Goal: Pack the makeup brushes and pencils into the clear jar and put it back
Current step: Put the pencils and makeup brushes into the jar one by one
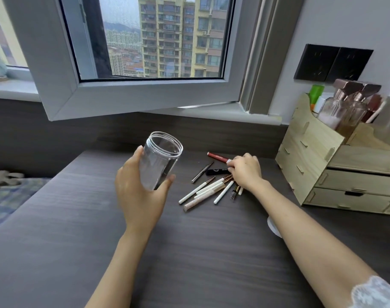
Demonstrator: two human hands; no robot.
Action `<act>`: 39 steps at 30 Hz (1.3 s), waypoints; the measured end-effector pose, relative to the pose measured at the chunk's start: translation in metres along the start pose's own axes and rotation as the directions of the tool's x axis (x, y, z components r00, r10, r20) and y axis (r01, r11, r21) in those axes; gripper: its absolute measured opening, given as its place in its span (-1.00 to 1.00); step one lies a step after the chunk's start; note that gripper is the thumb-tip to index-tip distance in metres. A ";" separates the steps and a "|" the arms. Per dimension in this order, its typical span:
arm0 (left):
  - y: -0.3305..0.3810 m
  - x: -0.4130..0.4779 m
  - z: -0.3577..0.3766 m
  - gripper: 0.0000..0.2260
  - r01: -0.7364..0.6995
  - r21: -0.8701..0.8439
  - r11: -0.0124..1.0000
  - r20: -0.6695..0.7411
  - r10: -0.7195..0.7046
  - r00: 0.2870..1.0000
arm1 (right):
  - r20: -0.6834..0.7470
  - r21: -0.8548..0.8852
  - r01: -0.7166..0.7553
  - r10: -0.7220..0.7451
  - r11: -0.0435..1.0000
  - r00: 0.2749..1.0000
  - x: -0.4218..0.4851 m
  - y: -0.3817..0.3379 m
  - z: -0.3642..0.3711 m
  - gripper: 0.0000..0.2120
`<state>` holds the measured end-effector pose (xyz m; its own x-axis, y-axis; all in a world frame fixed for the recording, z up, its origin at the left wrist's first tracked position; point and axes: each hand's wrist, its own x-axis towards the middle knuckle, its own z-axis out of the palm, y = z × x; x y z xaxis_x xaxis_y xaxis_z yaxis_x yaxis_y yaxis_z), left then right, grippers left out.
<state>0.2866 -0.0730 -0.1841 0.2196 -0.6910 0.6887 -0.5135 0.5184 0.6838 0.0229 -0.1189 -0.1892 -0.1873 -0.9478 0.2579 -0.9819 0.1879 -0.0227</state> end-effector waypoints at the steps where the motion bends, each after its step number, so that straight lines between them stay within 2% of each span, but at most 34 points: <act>1: -0.001 0.001 0.000 -0.25 0.011 0.001 1.000 -0.009 -0.011 1.000 | 0.039 -0.067 0.036 -0.034 0.997 0.999 0.006 -0.001 0.002 -0.72; 3: -0.003 0.001 0.000 -0.25 0.018 0.004 1.000 -0.015 -0.018 1.000 | 0.137 -0.172 0.089 -0.065 0.981 0.988 0.015 -0.004 0.003 -0.69; 5: -0.003 0.001 0.000 -0.25 0.018 0.002 1.000 -0.009 -0.018 1.000 | 0.211 -0.204 0.123 -0.079 0.971 0.974 0.020 -0.006 0.003 -0.68; 10: -0.003 0.000 0.000 -0.26 -0.003 -0.002 1.000 0.012 0.003 1.000 | 0.141 -0.192 0.172 -0.147 0.966 0.979 0.020 -0.008 -0.001 -0.76; 13: -0.003 -0.001 0.001 -0.26 -0.013 -0.001 1.000 0.022 0.013 1.000 | 0.084 -0.090 0.132 -0.124 0.987 0.989 0.016 -0.007 -0.003 -0.79; 17: -0.001 -0.004 0.001 -0.26 0.001 -0.010 1.000 0.047 0.000 0.999 | 0.178 0.008 0.049 -0.050 0.999 0.983 0.009 0.003 -0.003 -0.77; 19: 0.003 -0.006 0.001 -0.25 0.021 -0.051 0.998 0.080 -0.017 0.997 | 0.110 0.145 -0.003 -0.013 0.989 0.994 0.006 0.005 -0.001 -0.79; 21: 0.007 -0.009 0.000 -0.25 0.081 -0.156 0.984 0.146 -0.058 0.988 | -0.036 0.290 0.002 0.009 0.957 0.999 0.002 0.004 -0.004 -0.79; 24: 0.013 -0.013 -0.003 -0.31 0.253 -0.345 0.904 0.335 -0.133 0.933 | -0.218 0.588 0.020 0.134 0.808 0.967 -0.011 0.004 -0.031 -0.83; 27: 0.017 -0.019 -0.001 -0.39 0.414 -0.456 0.788 0.553 -0.114 0.825 | -0.214 0.853 0.086 0.195 0.515 0.957 -0.038 0.005 -0.080 -0.94; 29: 0.024 -0.027 0.002 -0.41 0.481 -0.464 0.744 0.674 -0.055 0.736 | -0.189 0.925 0.130 0.137 0.356 0.972 -0.063 0.006 -0.117 -0.91; 31: 0.030 -0.035 0.006 -0.41 0.475 -0.430 0.767 0.744 0.003 0.668 | -0.175 0.943 0.167 0.001 0.289 0.985 -0.085 0.004 -0.150 -0.85; 33: 0.032 -0.039 0.008 -0.40 0.449 -0.411 0.793 0.777 0.047 0.628 | -0.159 0.923 0.193 -0.128 0.333 0.979 -0.101 -0.001 -0.172 -0.80; 36: 0.032 -0.038 0.006 -0.36 0.468 -0.407 0.785 0.809 0.070 0.584 | -0.117 0.782 0.247 -0.254 0.572 0.960 -0.109 -0.016 -0.180 -0.75; 39: 0.031 -0.037 0.005 -0.29 0.494 -0.421 0.761 0.829 0.101 0.550 | -0.002 0.692 0.295 -0.406 0.659 0.914 -0.110 -0.034 -0.169 -0.82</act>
<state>0.2585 -0.0337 -0.1891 -0.6192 -0.7451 0.2480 0.0670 0.2645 0.9620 0.0812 0.0223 -0.0533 0.2277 -0.9419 0.2471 -0.7207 -0.3336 -0.6077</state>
